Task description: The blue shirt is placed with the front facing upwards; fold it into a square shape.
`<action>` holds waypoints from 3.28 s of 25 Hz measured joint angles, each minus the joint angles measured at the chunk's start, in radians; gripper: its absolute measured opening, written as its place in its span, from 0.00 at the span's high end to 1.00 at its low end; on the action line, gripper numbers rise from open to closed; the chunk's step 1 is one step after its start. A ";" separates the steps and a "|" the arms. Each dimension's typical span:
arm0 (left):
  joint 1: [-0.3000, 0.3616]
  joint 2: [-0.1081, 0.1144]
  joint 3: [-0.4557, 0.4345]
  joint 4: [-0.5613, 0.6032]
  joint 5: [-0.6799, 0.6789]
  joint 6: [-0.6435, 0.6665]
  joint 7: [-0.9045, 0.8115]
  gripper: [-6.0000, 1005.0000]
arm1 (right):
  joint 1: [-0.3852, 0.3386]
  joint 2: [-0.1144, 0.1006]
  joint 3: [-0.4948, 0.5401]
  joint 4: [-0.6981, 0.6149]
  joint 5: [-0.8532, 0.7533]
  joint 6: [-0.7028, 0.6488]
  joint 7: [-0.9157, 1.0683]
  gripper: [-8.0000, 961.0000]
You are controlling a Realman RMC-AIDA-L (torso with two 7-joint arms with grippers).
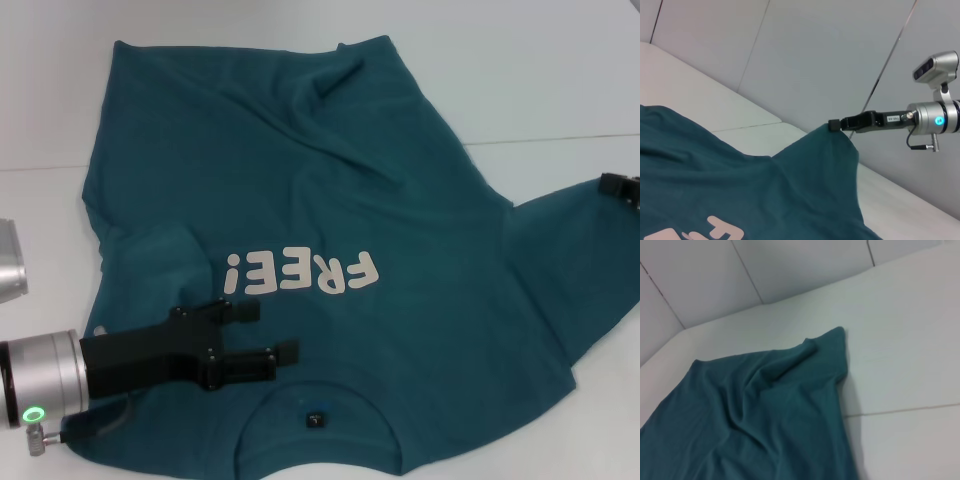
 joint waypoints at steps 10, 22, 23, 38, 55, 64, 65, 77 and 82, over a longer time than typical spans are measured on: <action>0.001 0.000 0.000 -0.001 -0.013 -0.003 0.000 0.05 | 0.023 -0.002 -0.015 -0.003 0.000 0.038 -0.018 0.99; 0.007 0.000 0.000 -0.002 -0.034 -0.010 0.000 0.05 | 0.046 0.011 -0.041 -0.009 0.005 -0.002 -0.011 0.98; 0.007 0.000 0.000 -0.002 -0.035 -0.012 0.000 0.06 | 0.051 0.015 -0.045 -0.009 0.005 -0.006 -0.011 0.98; -0.004 0.000 0.000 -0.012 -0.050 -0.041 0.000 0.05 | 0.129 0.094 -0.210 -0.004 0.000 0.001 -0.009 0.98; -0.005 0.000 0.002 -0.012 -0.051 -0.068 -0.010 0.05 | 0.106 0.076 -0.260 -0.015 0.001 0.066 0.080 0.49; -0.003 0.000 0.008 -0.012 -0.050 -0.068 -0.011 0.06 | 0.031 0.009 -0.260 0.024 -0.001 0.049 0.226 0.28; -0.003 0.000 0.009 -0.012 -0.050 -0.068 -0.011 0.06 | 0.025 0.007 -0.260 0.026 -0.001 0.040 0.228 0.25; -0.001 0.000 0.008 -0.014 -0.050 -0.068 -0.011 0.06 | 0.018 0.019 -0.257 0.057 -0.048 0.031 0.232 0.28; 0.000 0.000 0.008 -0.022 -0.050 -0.068 -0.011 0.06 | 0.031 0.028 -0.256 0.062 -0.049 0.034 0.225 0.29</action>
